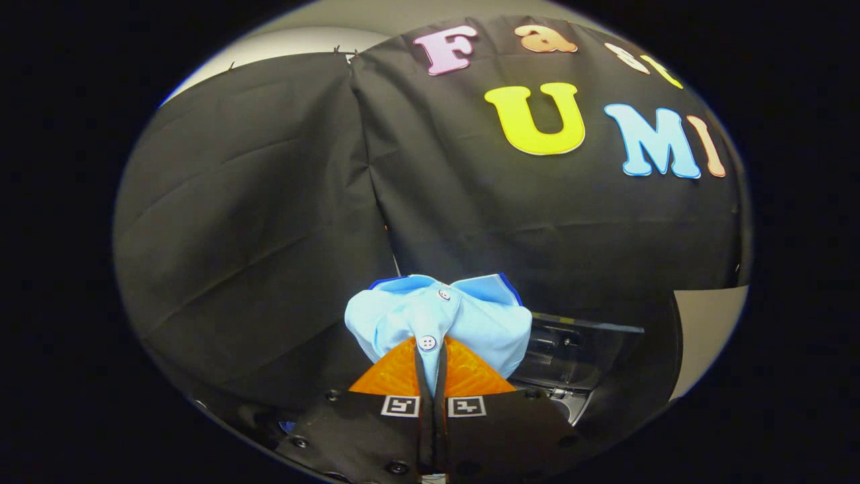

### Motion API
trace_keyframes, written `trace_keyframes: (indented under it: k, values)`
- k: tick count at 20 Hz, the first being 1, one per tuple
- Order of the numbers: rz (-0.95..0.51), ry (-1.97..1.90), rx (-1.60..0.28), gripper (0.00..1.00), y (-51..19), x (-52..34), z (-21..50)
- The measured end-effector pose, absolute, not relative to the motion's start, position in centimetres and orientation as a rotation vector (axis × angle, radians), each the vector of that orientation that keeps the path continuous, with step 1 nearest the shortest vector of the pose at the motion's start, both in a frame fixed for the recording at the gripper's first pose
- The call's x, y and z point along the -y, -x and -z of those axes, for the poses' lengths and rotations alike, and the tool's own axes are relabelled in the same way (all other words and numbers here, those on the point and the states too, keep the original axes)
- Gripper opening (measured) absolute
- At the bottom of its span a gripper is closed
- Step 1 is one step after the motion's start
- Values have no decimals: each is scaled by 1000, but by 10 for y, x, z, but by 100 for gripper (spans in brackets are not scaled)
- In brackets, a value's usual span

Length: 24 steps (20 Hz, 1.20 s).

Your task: Put the clothes into the washing machine and then close the washing machine lid.

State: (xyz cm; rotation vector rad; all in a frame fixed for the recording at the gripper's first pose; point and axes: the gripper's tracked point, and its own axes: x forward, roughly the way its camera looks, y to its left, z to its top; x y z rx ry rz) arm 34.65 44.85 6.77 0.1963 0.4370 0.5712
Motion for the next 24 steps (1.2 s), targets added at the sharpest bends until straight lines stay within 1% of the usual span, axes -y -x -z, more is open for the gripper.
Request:
trace_keyframes:
  k: [9, 17, 24]
  values:
    - [-504, -99, -521, 2, -365, -465, 36]
    - [-425, -36, -687, 2, -374, -460, 137]
    - [-402, -29, -879, 2, -361, -463, 214]
